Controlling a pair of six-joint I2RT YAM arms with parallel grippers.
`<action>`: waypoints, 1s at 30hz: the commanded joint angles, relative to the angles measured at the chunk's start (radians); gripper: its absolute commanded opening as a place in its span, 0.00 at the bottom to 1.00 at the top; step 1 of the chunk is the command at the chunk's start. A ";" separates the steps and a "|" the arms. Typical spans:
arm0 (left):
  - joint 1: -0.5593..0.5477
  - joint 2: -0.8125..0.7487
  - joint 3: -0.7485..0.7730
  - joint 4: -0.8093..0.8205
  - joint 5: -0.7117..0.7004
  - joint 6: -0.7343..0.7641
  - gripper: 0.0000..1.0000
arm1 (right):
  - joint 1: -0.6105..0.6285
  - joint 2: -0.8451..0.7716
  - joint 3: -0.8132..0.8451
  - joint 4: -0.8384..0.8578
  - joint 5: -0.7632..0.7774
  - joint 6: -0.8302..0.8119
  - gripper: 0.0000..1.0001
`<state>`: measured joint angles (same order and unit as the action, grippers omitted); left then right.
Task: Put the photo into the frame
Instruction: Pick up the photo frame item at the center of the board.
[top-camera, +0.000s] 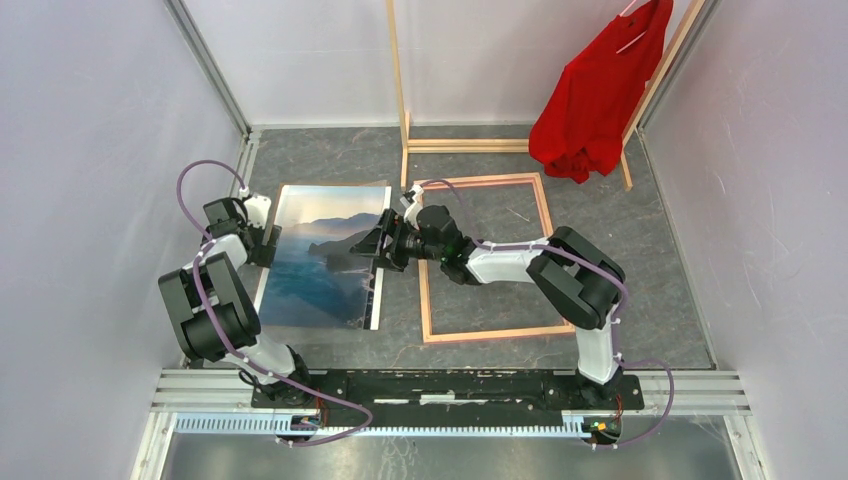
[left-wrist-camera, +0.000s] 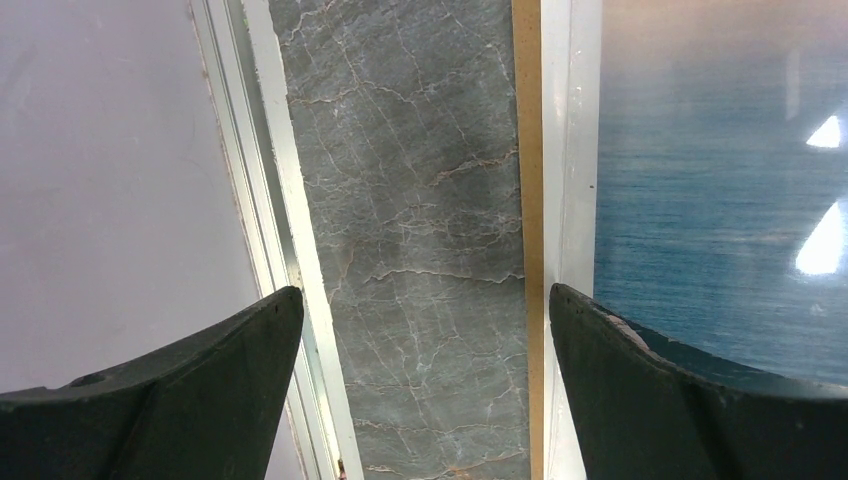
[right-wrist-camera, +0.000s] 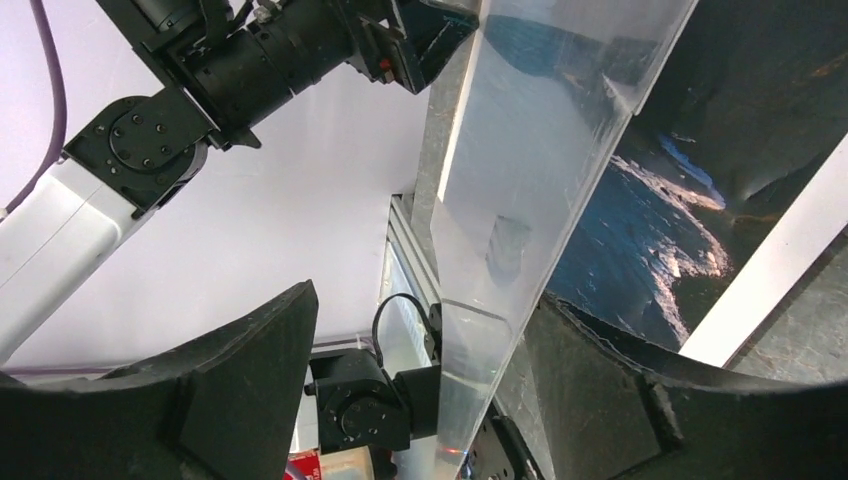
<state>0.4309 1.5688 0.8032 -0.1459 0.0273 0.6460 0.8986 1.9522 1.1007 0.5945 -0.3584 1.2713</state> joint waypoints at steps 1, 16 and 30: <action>-0.003 0.043 -0.019 -0.153 0.042 0.011 1.00 | 0.000 0.047 0.019 0.060 -0.013 0.010 0.77; -0.002 -0.054 0.119 -0.331 0.063 0.028 1.00 | -0.058 -0.030 0.089 -0.221 0.002 -0.211 0.00; -0.446 -0.116 0.309 -0.481 0.115 -0.214 1.00 | -0.434 -0.569 -0.034 -0.994 -0.076 -0.793 0.00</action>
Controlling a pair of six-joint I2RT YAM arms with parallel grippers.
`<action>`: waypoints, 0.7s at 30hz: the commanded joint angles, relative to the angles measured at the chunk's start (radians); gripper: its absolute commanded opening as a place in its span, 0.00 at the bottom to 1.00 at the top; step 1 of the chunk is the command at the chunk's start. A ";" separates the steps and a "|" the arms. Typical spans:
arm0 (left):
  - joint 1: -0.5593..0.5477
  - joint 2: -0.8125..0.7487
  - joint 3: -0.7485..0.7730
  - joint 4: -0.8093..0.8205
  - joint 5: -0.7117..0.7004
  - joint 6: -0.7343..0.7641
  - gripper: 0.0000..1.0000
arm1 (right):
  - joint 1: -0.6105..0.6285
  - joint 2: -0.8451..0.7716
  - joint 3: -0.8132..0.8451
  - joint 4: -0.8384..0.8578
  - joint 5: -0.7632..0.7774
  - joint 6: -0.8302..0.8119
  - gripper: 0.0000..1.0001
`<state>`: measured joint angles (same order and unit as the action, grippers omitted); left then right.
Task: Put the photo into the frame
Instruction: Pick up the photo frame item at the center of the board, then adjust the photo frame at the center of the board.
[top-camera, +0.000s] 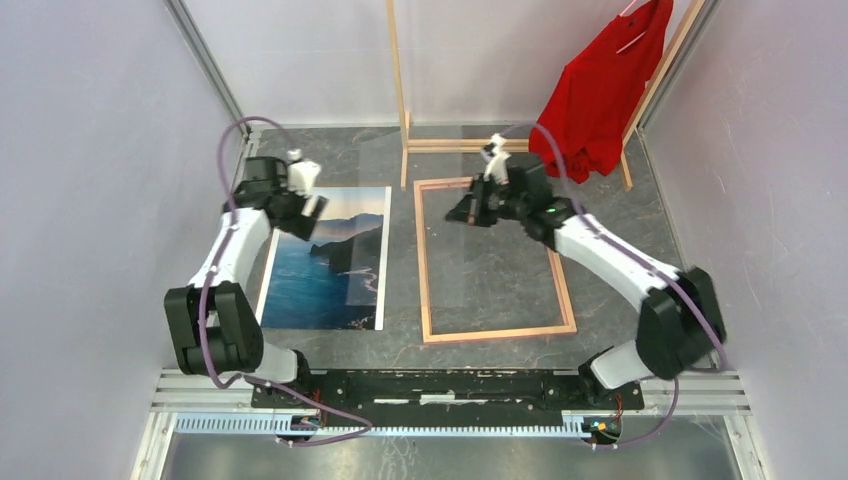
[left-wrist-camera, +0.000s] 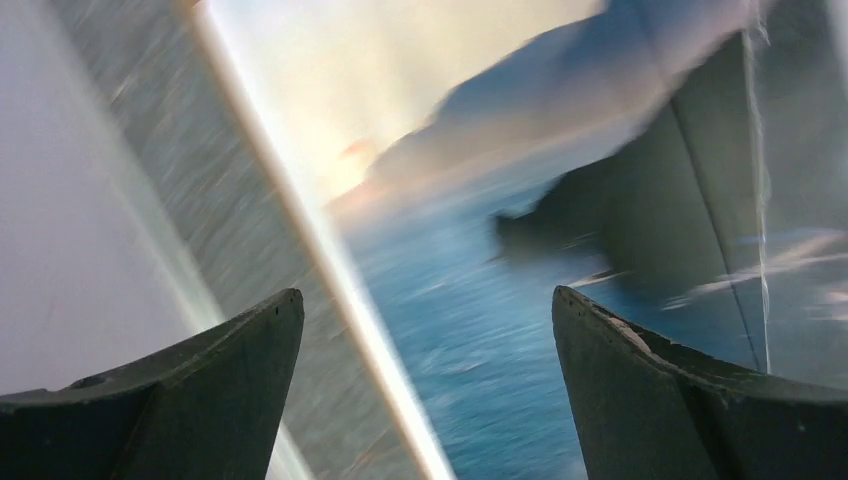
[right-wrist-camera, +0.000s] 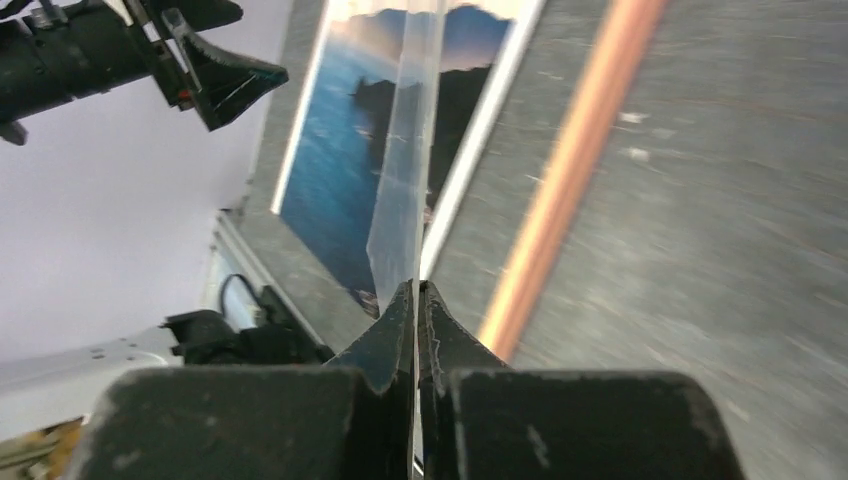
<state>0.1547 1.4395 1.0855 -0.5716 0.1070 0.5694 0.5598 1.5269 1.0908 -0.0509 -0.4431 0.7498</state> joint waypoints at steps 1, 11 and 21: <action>-0.211 0.031 0.040 -0.055 0.055 -0.168 1.00 | -0.128 -0.190 -0.046 -0.384 0.028 -0.295 0.00; -0.543 0.251 0.195 0.028 0.142 -0.424 1.00 | -0.354 -0.534 0.024 -0.705 0.194 -0.391 0.00; -0.658 0.444 0.279 0.066 0.189 -0.534 0.92 | -0.358 -0.544 0.074 -0.768 0.194 -0.415 0.00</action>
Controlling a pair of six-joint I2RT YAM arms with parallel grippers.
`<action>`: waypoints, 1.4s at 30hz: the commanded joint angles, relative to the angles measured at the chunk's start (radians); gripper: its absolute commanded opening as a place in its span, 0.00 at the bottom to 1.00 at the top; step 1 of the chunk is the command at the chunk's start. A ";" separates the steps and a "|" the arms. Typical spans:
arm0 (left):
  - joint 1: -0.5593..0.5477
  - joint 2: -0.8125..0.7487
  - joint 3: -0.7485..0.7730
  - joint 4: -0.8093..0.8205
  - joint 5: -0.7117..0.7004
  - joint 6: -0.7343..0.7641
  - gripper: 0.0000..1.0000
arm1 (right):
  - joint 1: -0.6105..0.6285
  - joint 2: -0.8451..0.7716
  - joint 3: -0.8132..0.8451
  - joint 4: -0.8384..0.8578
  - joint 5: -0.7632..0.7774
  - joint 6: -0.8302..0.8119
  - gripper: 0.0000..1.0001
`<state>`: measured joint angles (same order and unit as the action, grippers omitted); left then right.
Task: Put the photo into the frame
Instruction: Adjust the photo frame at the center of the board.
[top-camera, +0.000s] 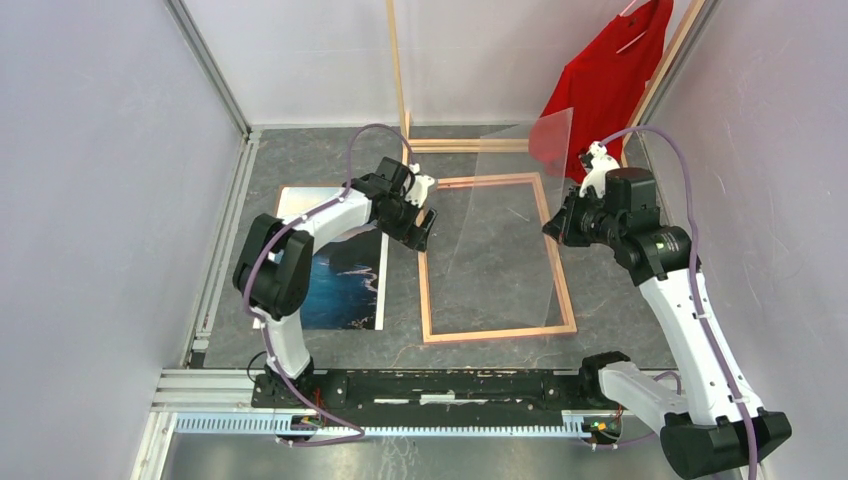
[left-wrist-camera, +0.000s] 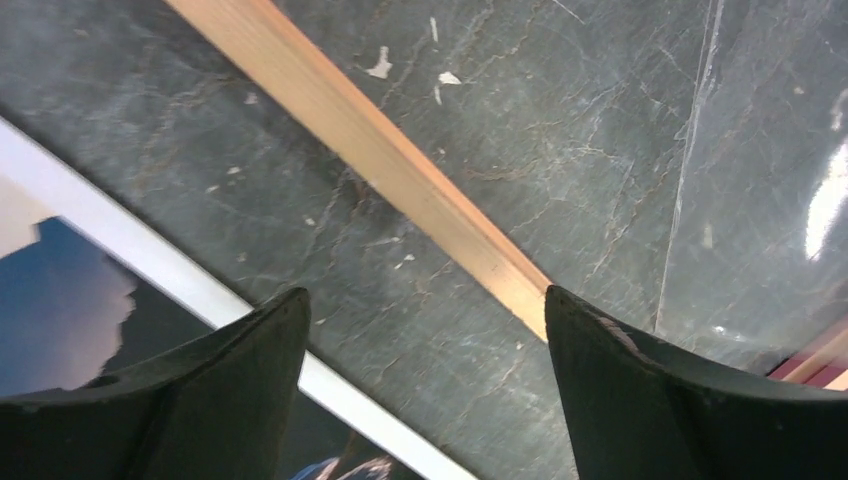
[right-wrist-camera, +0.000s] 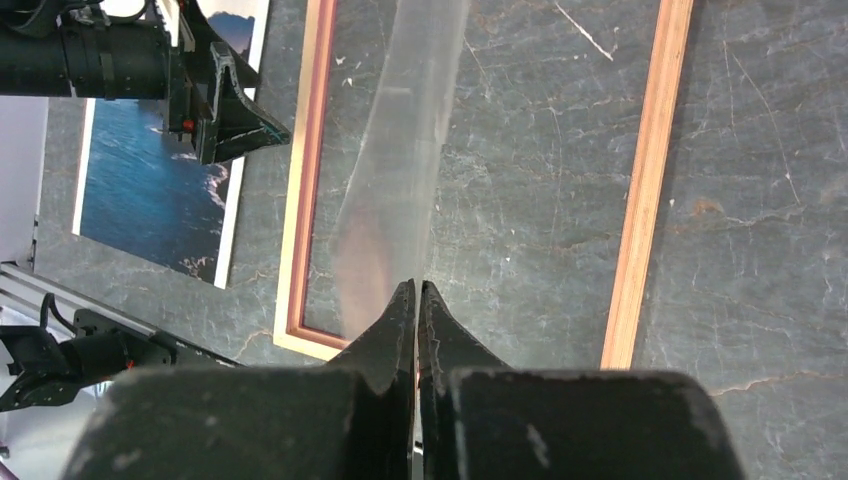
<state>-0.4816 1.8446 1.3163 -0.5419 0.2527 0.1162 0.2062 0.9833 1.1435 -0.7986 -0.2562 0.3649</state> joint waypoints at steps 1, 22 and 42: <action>-0.026 0.052 0.050 0.036 0.048 -0.076 0.88 | -0.005 0.000 0.019 -0.017 0.002 -0.030 0.00; -0.058 0.090 -0.015 0.086 -0.102 0.035 0.32 | -0.004 0.020 0.007 0.054 -0.120 0.003 0.00; -0.052 -0.066 -0.002 0.010 -0.024 0.059 0.76 | -0.003 0.036 0.023 0.089 -0.194 0.052 0.00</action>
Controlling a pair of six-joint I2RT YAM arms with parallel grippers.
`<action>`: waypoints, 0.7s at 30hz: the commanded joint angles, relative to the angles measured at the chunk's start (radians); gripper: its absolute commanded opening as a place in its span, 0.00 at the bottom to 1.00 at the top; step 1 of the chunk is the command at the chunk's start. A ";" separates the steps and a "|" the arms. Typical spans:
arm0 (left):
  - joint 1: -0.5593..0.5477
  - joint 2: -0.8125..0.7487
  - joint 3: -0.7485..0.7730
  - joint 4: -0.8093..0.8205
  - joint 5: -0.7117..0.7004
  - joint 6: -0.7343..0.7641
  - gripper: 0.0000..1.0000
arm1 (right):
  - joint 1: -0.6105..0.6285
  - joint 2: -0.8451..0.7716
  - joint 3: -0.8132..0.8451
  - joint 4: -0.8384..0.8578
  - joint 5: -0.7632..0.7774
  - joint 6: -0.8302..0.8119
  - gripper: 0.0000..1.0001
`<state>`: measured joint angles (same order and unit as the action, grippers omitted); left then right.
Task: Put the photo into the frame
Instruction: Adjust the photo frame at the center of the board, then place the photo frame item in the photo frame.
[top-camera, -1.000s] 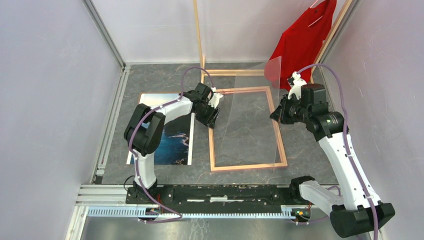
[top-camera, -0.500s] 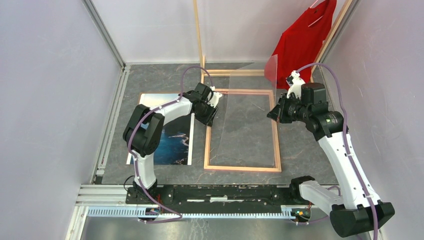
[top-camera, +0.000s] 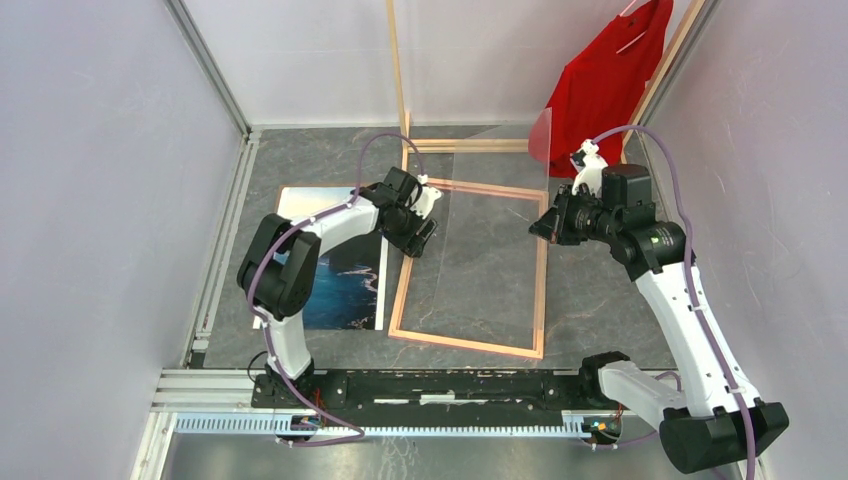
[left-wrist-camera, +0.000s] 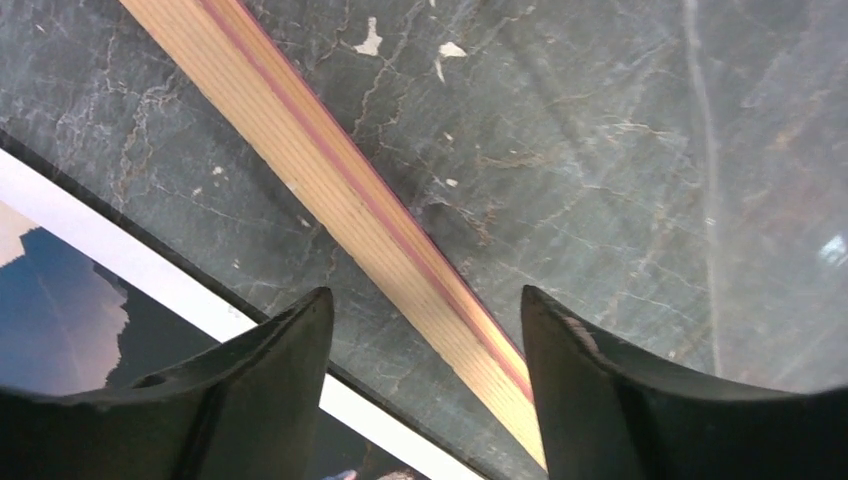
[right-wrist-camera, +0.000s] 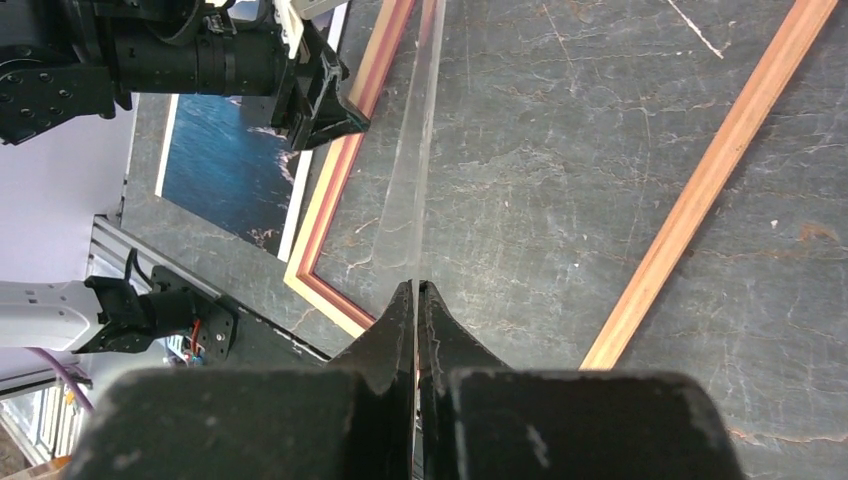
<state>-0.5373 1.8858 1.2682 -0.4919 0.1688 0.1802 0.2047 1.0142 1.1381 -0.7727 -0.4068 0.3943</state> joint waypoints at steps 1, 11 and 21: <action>0.010 -0.123 0.054 -0.054 0.081 -0.008 0.79 | -0.003 0.010 0.039 0.062 -0.048 0.028 0.00; 0.370 -0.308 0.163 -0.159 0.237 0.026 0.86 | 0.042 0.018 0.037 0.195 -0.149 0.201 0.00; 0.536 -0.351 0.019 -0.084 0.172 0.059 0.86 | 0.202 0.034 0.010 0.490 -0.310 0.423 0.00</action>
<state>0.0174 1.5772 1.3426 -0.5961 0.3412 0.1894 0.4049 1.0657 1.1416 -0.4808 -0.6125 0.7139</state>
